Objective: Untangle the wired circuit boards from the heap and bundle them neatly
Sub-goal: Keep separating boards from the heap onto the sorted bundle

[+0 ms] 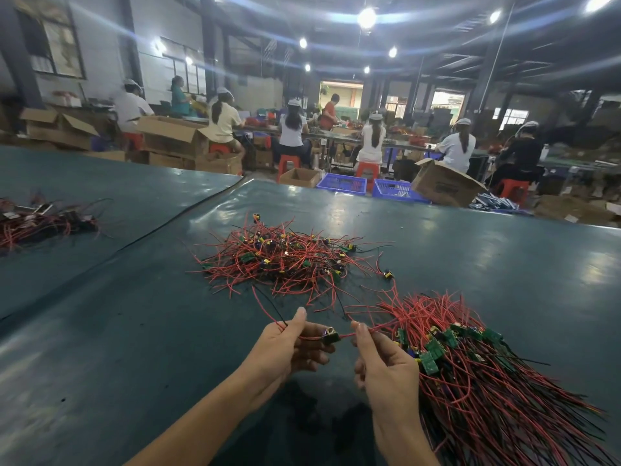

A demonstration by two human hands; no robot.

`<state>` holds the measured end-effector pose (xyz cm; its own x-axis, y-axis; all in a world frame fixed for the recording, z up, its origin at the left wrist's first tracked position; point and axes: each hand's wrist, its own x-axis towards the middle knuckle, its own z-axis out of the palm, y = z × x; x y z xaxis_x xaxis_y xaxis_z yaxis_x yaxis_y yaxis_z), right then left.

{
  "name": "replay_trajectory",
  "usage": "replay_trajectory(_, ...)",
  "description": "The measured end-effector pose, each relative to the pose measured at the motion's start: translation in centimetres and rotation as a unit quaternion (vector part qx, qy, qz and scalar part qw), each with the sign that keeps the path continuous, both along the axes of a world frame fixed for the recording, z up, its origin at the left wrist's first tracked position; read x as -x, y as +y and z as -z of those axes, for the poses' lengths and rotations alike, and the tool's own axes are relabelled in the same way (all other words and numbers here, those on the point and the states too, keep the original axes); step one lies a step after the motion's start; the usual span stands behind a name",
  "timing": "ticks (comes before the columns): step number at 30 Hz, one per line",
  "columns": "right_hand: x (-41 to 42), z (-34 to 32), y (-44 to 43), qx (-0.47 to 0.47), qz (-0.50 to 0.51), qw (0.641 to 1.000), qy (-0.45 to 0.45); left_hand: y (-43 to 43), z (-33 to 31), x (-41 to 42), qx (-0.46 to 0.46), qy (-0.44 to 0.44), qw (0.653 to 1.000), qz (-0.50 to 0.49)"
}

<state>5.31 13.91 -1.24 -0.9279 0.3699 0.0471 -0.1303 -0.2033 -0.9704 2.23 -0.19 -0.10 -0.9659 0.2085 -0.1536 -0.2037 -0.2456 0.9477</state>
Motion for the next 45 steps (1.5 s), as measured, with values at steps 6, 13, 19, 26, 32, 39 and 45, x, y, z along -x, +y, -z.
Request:
replay_trajectory(6, 0.1, -0.3, -0.1, 0.047, -0.019, 0.999, -0.017, -0.2, -0.2, 0.2, -0.101, -0.012, 0.995, -0.006)
replay_trajectory(13, -0.1, -0.3, -0.4, 0.008, -0.050, 0.999, 0.003, 0.5, -0.3, -0.7, -0.017, 0.036, 0.998, 0.056)
replay_trajectory(19, 0.2, -0.8, 0.3, 0.078, -0.003, 0.996, -0.043, 0.2, -0.4, -0.8, 0.027, 0.086, 0.993, 0.073)
replay_trajectory(26, 0.9, -1.6, 4.4, 0.235, 0.097, 0.966, -0.043, -0.7, -1.1, -0.8, 0.033, 0.113, 0.991, 0.067)
replay_trajectory(32, 0.8, -1.6, 4.6, 0.211, 0.115, 0.971, 0.012, -2.2, -1.7, 0.3, -0.055, 0.084, 0.995, -0.023)
replay_trajectory(39, -0.2, -0.6, -0.8, 0.010, -0.058, 0.998, -0.031, -0.7, -0.9, -0.2, -0.053, 0.081, 0.995, 0.005)
replay_trajectory(45, -0.1, -0.5, -1.1, -0.025, -0.020, 0.999, 0.000, 0.0, -0.8, -1.1, 0.078, 0.113, 0.985, 0.103)
